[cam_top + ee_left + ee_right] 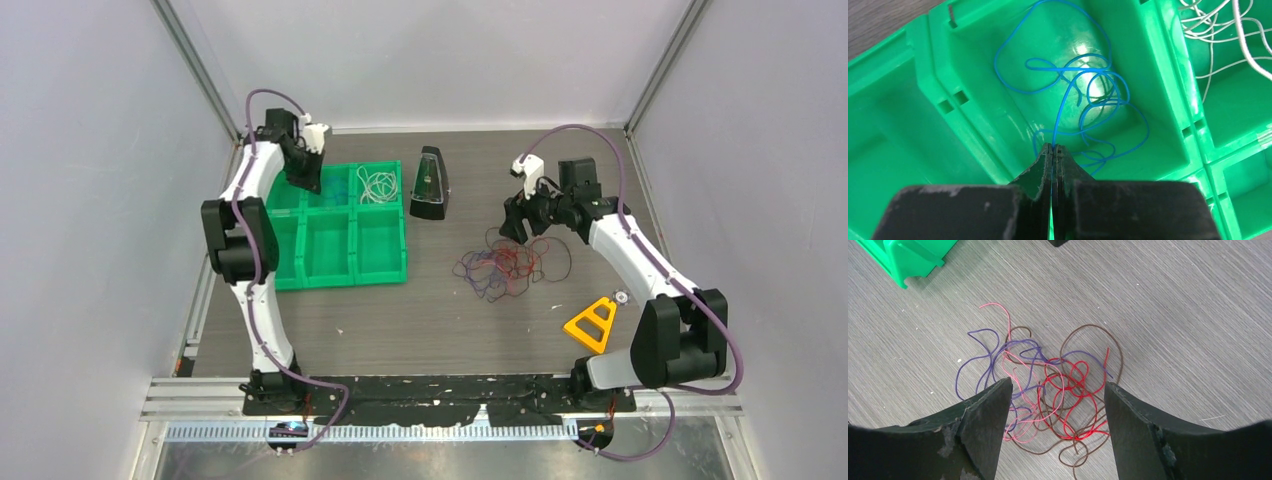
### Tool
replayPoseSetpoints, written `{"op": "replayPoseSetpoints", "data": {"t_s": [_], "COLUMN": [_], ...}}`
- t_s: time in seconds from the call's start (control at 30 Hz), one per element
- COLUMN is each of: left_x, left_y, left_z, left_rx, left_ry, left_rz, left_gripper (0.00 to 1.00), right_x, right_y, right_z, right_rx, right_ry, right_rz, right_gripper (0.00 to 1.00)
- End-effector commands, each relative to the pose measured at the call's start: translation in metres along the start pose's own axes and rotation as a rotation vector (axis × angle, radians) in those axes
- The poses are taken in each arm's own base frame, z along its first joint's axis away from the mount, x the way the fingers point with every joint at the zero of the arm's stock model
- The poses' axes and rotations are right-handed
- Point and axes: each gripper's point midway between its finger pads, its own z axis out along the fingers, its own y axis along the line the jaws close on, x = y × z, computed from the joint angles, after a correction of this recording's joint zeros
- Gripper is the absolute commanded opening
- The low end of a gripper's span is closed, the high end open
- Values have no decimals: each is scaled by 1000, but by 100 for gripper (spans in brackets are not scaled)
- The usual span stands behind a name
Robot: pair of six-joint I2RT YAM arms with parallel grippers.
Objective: Untangle the cables
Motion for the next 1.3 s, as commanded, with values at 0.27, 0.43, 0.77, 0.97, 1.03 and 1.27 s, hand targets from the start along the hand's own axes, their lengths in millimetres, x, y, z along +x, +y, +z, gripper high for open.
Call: {"op": "replayPoseSetpoints", "data": {"t_s": [0.27, 0.43, 0.77, 0.97, 1.03, 1.27], "left_x": [-65, -86, -59, -8, 11, 42], "left_y": [-16, -44, -205, -299, -326, -404], "left_z": [-77, -148, -166, -134, -113, -59], "left_rx": [-90, -95, 258, 466, 520, 650], "left_ry": [-185, -379, -522, -476, -447, -291], "left_rz": [77, 130, 398, 544, 630, 765], "left_gripper": [72, 86, 98, 90, 82, 62], "right_x": [15, 50, 93, 108, 113, 120], "right_y": [-3, 0, 11, 17, 19, 26], "right_z": [-12, -12, 24, 43, 44, 43], "right_rx": [-10, -31, -116, -168, -175, -199], "right_ry": [138, 288, 478, 524, 537, 555], "right_rz": [-7, 42, 203, 245, 251, 265], "right_gripper": [73, 68, 64, 63, 54, 25]}}
